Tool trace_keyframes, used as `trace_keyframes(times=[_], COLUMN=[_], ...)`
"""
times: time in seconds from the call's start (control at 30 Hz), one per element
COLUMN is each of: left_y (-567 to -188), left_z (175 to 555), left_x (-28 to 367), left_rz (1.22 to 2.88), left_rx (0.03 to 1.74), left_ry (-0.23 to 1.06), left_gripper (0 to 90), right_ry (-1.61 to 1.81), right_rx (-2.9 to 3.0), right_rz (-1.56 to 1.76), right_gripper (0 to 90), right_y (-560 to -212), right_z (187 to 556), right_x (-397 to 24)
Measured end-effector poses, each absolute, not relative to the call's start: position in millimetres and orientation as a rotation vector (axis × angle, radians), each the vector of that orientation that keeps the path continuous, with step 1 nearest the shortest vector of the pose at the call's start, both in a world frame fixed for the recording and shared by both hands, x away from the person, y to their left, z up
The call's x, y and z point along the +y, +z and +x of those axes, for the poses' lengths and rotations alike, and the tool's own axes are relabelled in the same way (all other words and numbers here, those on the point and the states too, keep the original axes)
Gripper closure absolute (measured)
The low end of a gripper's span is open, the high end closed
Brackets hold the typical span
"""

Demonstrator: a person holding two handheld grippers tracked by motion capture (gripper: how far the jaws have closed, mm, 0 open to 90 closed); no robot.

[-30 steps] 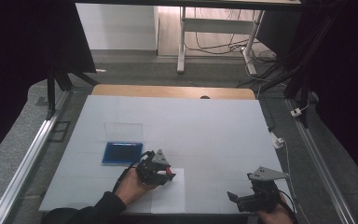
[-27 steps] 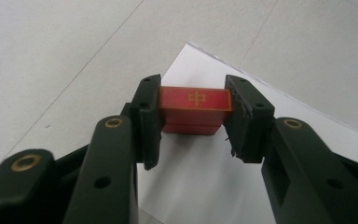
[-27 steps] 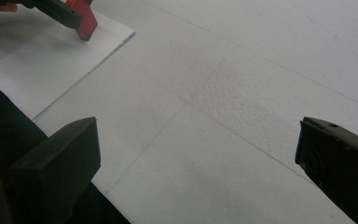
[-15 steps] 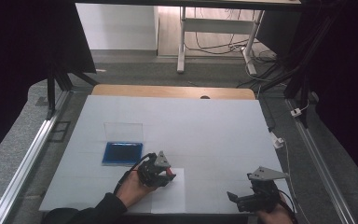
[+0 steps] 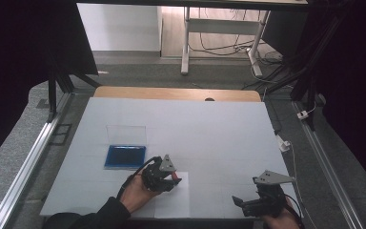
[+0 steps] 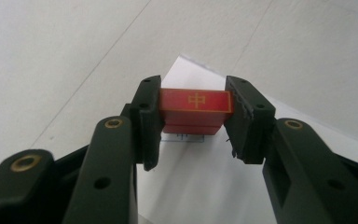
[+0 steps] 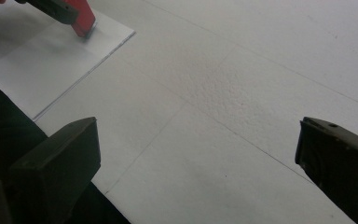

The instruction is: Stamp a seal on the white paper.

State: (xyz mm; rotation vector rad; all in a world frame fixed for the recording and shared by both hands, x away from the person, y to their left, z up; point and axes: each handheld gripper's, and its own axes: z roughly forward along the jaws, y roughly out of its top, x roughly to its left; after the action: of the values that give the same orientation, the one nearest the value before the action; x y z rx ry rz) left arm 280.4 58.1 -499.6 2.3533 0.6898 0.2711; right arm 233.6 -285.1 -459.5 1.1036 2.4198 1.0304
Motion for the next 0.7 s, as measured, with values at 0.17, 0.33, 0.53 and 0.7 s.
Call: trace_keyframes(times=[0.17,0.33,0.53,0.7], left_y=[-495,-492,-487,-485], left_z=[280,281,280,280], left_x=[61,66,71,74], left_rz=[2.335,2.319,2.295,2.300], left_rx=[0.684,0.684,0.679,0.671], left_ry=[0.251,0.225,0.200,0.200], left_gripper=[58.6,58.5,58.5,58.5], right_ry=[1.032,1.037,1.039,1.037], right_rx=[2.421,2.417,2.416,2.418], right_rz=[1.104,1.111,1.112,1.110], right_gripper=[0.0,0.0,0.0,0.0], right_y=[-459,-459,-459,-459], right_z=[234,234,234,234], right_x=[-285,-286,-286,-285])
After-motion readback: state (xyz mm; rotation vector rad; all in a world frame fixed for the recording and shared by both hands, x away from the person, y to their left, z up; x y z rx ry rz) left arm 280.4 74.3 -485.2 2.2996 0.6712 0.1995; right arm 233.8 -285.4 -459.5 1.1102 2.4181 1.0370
